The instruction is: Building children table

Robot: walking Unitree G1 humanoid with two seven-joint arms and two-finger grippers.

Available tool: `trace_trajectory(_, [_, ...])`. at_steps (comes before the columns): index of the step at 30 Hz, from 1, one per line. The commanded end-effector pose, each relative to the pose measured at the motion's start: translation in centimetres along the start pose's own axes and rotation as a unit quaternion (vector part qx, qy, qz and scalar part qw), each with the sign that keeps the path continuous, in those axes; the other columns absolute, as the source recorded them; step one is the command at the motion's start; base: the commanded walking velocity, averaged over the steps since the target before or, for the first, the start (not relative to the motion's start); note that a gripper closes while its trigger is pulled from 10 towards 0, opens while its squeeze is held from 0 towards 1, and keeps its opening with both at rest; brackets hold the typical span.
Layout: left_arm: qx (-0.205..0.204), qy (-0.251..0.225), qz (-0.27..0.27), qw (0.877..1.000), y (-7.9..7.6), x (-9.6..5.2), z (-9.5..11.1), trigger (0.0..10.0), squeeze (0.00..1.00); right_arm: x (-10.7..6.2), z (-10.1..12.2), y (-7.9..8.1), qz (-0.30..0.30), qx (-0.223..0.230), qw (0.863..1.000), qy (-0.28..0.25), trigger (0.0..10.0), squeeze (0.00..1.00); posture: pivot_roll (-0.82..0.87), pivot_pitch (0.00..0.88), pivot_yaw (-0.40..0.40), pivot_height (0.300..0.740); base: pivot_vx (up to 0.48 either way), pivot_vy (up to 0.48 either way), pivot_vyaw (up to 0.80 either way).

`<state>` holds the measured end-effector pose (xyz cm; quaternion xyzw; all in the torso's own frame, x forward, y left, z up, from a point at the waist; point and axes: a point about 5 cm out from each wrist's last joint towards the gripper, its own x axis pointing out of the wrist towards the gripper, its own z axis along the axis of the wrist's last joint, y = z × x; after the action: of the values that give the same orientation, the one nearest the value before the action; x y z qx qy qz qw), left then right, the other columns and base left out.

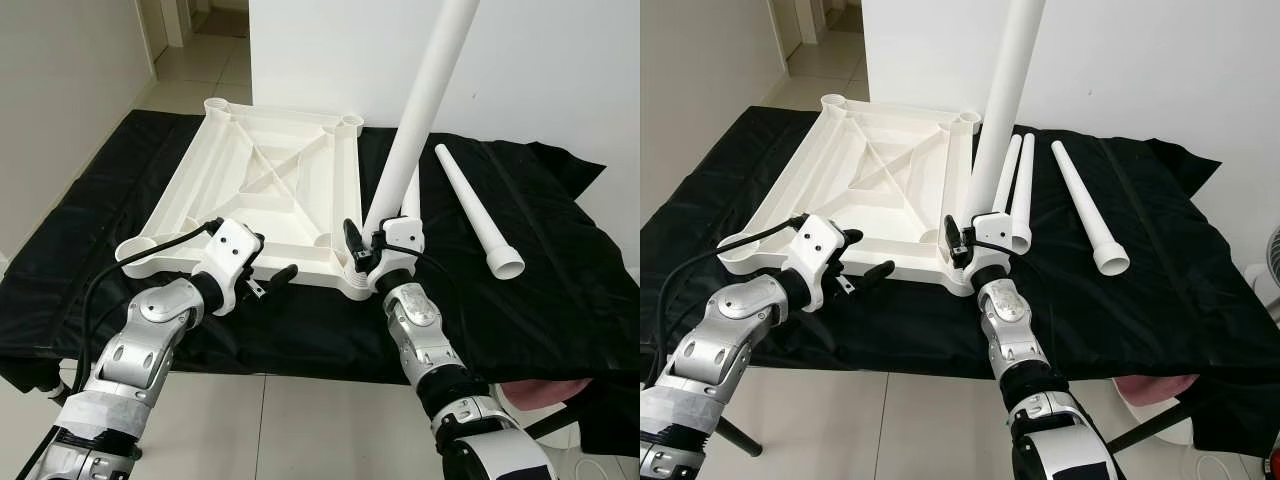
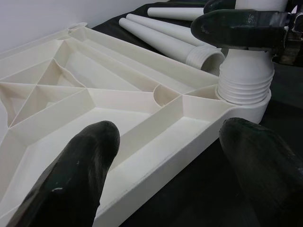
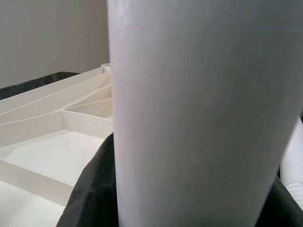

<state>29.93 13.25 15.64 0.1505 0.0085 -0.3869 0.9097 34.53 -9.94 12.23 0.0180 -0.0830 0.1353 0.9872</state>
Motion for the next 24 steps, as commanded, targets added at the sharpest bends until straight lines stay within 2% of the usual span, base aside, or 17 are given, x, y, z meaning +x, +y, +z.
trace_trajectory(1, [0.005,-0.001,0.011,1.000,0.4,0.1,0.4,10.0,0.00,-2.2,-4.1,-2.0,-0.063,0.014,0.992,0.112,10.0,0.00,0.05,0.022,-0.019,0.740,0.000,0.000,0.00])
trace_trajectory(6, [0.004,-0.002,0.010,1.000,0.3,0.1,0.4,10.0,0.00,-2.3,-3.9,-2.0,-0.070,0.007,0.992,0.103,10.0,0.00,0.05,0.025,-0.022,0.740,0.000,0.000,0.00])
trace_trajectory(9, [0.003,-0.002,0.011,1.000,0.2,0.1,0.4,10.0,0.00,-2.5,-3.7,-2.2,-0.099,0.001,0.991,0.088,10.0,0.00,0.05,0.027,-0.024,0.740,0.000,0.000,0.00])
trace_trajectory(10, [0.003,-0.002,0.011,1.000,0.2,0.1,0.3,10.0,0.00,-2.8,-3.7,-2.6,-0.138,0.002,0.987,0.083,10.0,0.00,0.04,0.028,-0.025,0.740,0.000,0.000,0.00])
trace_trajectory(14, [0.001,-0.002,0.011,1.000,0.1,0.1,0.3,10.0,0.00,-3.1,-3.4,-3.2,-0.190,0.016,0.979,0.065,10.0,0.00,0.04,0.027,-0.027,0.740,0.000,0.000,0.00])
trace_trajectory(22, [0.001,-0.003,0.009,1.000,0.0,0.2,0.3,10.0,0.00,-3.1,-2.9,-4.0,-0.253,0.030,0.966,0.049,10.0,0.00,0.04,0.019,-0.028,0.740,0.000,0.000,0.00])
trace_trajectory(24, [0.000,-0.003,0.008,1.000,-0.1,0.2,0.3,10.0,0.00,-3.1,-2.8,-4.3,-0.266,0.021,0.962,0.050,10.0,0.00,0.04,0.017,-0.028,0.740,0.000,0.000,0.00])
